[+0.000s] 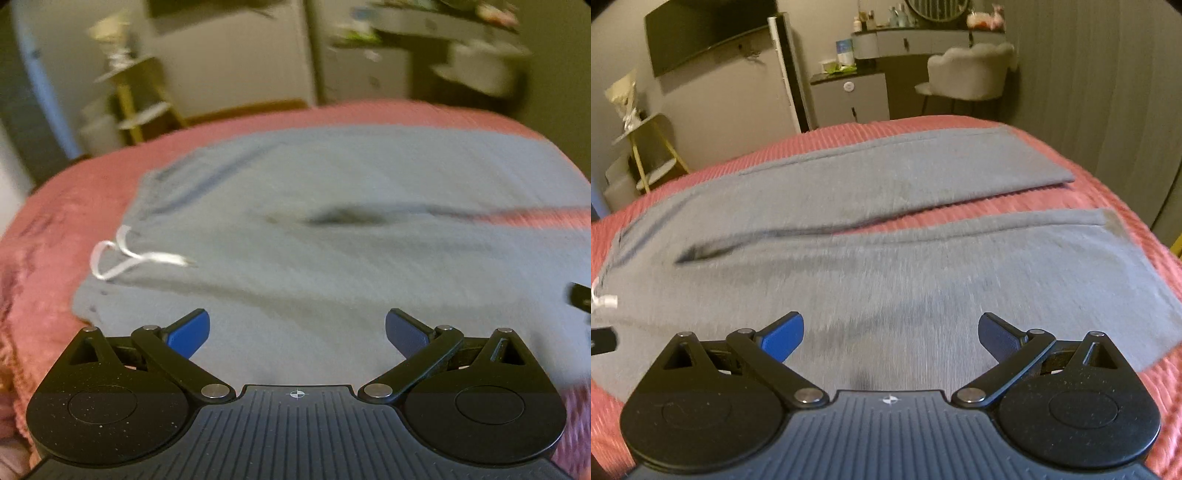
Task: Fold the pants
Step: 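Move the right tool to the pant leg cuffs and close on them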
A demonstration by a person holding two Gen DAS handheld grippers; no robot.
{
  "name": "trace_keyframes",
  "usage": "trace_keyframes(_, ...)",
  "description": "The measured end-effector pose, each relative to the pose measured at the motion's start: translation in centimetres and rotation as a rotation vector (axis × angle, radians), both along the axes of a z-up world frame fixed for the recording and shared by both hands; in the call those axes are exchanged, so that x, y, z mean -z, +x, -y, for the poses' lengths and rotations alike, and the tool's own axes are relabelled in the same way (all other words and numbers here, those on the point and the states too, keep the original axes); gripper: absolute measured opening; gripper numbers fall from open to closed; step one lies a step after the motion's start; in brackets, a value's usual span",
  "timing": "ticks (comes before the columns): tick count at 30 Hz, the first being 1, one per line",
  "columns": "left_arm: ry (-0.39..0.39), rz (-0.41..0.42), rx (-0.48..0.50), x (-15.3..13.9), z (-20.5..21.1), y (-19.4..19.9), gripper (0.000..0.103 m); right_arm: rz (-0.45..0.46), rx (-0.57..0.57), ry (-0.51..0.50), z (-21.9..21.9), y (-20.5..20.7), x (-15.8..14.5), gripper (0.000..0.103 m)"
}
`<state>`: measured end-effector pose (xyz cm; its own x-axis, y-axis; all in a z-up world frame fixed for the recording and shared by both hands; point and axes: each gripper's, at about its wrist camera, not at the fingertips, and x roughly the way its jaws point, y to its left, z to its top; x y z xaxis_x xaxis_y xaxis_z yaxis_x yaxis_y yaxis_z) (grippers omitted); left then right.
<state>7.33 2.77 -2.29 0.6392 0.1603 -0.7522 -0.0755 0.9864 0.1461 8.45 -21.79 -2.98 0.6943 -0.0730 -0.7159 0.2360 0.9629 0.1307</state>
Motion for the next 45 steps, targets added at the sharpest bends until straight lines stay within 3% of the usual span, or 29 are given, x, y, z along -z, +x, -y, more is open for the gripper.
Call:
trace_keyframes(7, -0.011, 0.134, -0.286, -2.3, -2.8, 7.8, 0.103, -0.037, 0.139, 0.085, 6.1, 13.2, -2.2, 0.101)
trace_keyframes(10, -0.076, 0.155, -0.395, -1.5, -4.5, 11.0, 0.103, -0.064, 0.193, 0.139, 8.6, 20.6, -1.9, 0.101)
trace_keyframes(13, -0.121, 0.157, -0.414, 0.4, -6.5, 12.3, 0.103, -0.145, 0.254, 0.183, 10.9, 28.3, 0.3, 0.101)
trace_keyframes(16, -0.038, 0.227, -0.462, 1.8, -7.8, 12.1, 0.103, -0.222, 0.313, 0.217, 12.3, 35.1, 2.7, 0.101)
trace_keyframes(18, -0.009, 0.244, -0.481, 2.1, -8.4, 13.0, 0.103, -0.217, 0.35, 0.22, 13.0, 39.1, 3.7, 0.101)
trace_keyframes(21, 0.017, 0.239, -0.495, 2.7, -8.7, 14.8, 0.103, -0.244, 0.424, 0.226, 13.6, 43.3, 5.7, 0.1)
trace_keyframes(25, 0.014, 0.192, -0.465, 4.1, -8.4, 16.3, 0.103, -0.26, 0.563, 0.282, 15.0, 45.6, 8.2, 0.094)
trace_keyframes(26, 0.021, 0.178, -0.461, 4.6, -8.5, 16.6, 0.103, -0.251, 0.574, 0.258, 15.0, 45.9, 8.5, 0.091)
trace_keyframes(27, 0.031, 0.159, -0.457, 5.0, -8.5, 16.9, 0.103, -0.256, 0.576, 0.215, 14.9, 46.1, 8.8, 0.079)
trace_keyframes(28, 0.038, 0.138, -0.454, 5.3, -8.5, 17.2, 0.103, -0.277, 0.569, 0.157, 14.4, 46.2, 9.0, 0.061)
trace_keyframes(29, 0.039, 0.126, -0.456, 5.7, -8.7, 17.2, 0.103, -0.269, 0.557, 0.122, 14.1, 45.8, 9.0, 0.053)
trace_keyframes(30, 0.033, 0.119, -0.459, 5.9, -8.8, 17.1, 0.103, -0.242, 0.538, 0.124, 14.1, 45.1, 8.8, 0.027)
trace_keyframes(31, 0.023, 0.116, -0.461, 5.9, -8.9, 16.9, 0.103, -0.221, 0.51, 0.15, 14.2, 44.3, 8.6, 0.01)
trace_keyframes(35, -0.005, 0.14, -0.473, 5.4, -9.7, 15.8, 0.103, -0.091, 0.42, 0.335, 16.0, 37.4, 6.7, 0.007)
trace_keyframes(37, -0.046, 0.165, -0.481, 4.8, -10.3, 15.1, 0.103, 0.019, 0.376, 0.406, 16.1, 31.1, 5.3, 0.006)
trace_keyframes(39, -0.095, 0.196, -0.489, 4.3, -11.1, 14.3, 0.103, 0.105, 0.328, 0.379, 14.4, 23.3, 4.2, 0.006)
trace_keyframes(42, -0.182, 0.236, -0.493, 3.7, -12.4, 13.2, 0.103, 0.126, 0.287, 0.359, 11.1, 12.6, 5.4, 0.006)
trace_keyframes(45, -0.231, 0.318, -0.49, 3.6, -13.4, 12.2, 0.103, 0.129, 0.316, 0.447, 9.7, 5.4, 9.9, 0.006)
